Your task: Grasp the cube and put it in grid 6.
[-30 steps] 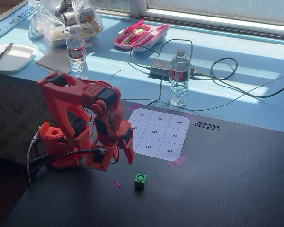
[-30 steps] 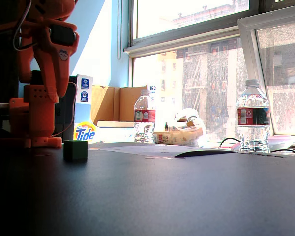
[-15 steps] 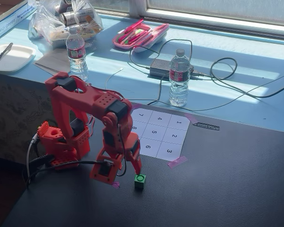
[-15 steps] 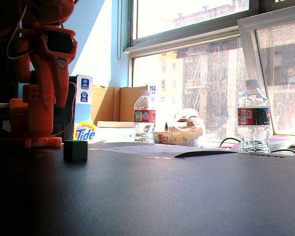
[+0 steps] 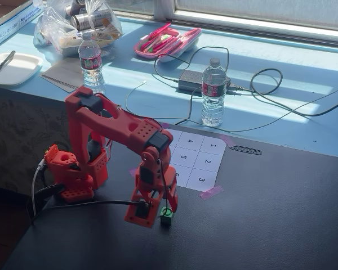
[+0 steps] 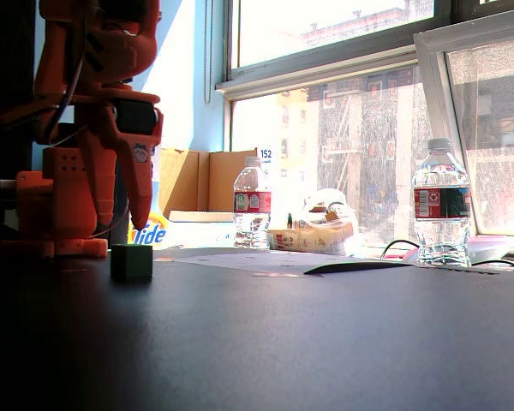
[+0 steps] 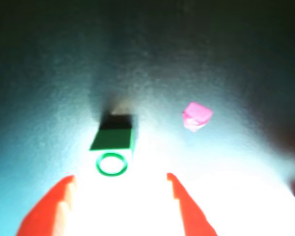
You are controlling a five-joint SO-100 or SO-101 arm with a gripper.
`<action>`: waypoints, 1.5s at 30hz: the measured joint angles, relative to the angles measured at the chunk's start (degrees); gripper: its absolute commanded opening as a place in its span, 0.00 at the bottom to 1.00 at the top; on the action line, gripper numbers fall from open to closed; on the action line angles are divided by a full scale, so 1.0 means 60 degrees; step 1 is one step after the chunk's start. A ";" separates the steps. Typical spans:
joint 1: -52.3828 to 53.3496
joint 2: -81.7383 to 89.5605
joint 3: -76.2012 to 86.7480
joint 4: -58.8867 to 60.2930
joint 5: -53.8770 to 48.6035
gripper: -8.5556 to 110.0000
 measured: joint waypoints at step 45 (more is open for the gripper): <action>-0.1304 -0.0410 -0.3398 0.1831 -0.0176 0.07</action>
